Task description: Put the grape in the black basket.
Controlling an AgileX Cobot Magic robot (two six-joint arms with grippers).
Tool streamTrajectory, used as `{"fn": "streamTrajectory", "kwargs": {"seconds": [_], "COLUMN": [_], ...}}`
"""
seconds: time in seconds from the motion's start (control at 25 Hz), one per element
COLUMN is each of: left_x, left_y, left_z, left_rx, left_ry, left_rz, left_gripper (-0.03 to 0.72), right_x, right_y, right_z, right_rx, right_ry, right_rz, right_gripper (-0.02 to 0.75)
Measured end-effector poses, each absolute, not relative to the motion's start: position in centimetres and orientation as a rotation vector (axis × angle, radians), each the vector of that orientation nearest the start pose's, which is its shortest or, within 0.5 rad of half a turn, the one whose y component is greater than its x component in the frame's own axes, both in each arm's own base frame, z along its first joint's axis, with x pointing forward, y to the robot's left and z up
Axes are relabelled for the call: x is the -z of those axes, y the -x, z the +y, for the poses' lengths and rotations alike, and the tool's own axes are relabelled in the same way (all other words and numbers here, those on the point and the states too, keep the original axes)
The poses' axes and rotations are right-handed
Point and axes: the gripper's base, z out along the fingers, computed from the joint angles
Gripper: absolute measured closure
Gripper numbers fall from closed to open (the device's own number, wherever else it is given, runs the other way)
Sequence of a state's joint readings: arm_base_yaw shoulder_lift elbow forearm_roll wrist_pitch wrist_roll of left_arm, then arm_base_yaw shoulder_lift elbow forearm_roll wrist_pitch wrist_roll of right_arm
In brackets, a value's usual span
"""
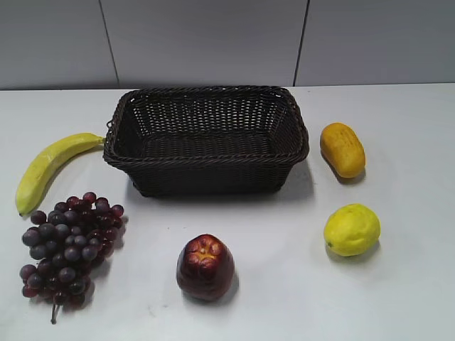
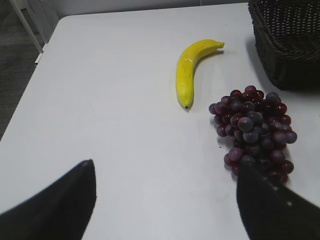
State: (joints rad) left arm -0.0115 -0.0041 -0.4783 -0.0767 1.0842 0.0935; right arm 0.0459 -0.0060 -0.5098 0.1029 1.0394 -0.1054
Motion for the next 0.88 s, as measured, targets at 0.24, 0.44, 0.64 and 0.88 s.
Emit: {"fn": "streamTrajectory", "kwargs": {"seconds": [0.24,0.44,0.64,0.88], "left_x": [-27.0,-27.0,-27.0,-28.6], "left_y": [0.4,0.4,0.4,-2.3], "left_z": [-0.6,-0.6,-0.5,-0.6], "left_rx": [0.043,0.039,0.029,0.04], "left_ry": [-0.113,-0.113,-0.112,-0.108], "left_rz": [2.08,2.08,2.075,2.152], "left_gripper": [0.027,0.038,0.043,0.046], "right_x": [-28.2,-28.2,-28.2,-28.2], "right_y": [0.7,0.7,0.7,0.7], "right_z": [0.8,0.8,0.8,0.8], "right_rx": [-0.084,-0.084,-0.084,-0.084], "right_ry": [0.156,0.156,0.156,0.156], "right_rz": [1.998,1.998,1.998,1.998], "right_gripper": [0.187,0.187,0.187,0.187]}}
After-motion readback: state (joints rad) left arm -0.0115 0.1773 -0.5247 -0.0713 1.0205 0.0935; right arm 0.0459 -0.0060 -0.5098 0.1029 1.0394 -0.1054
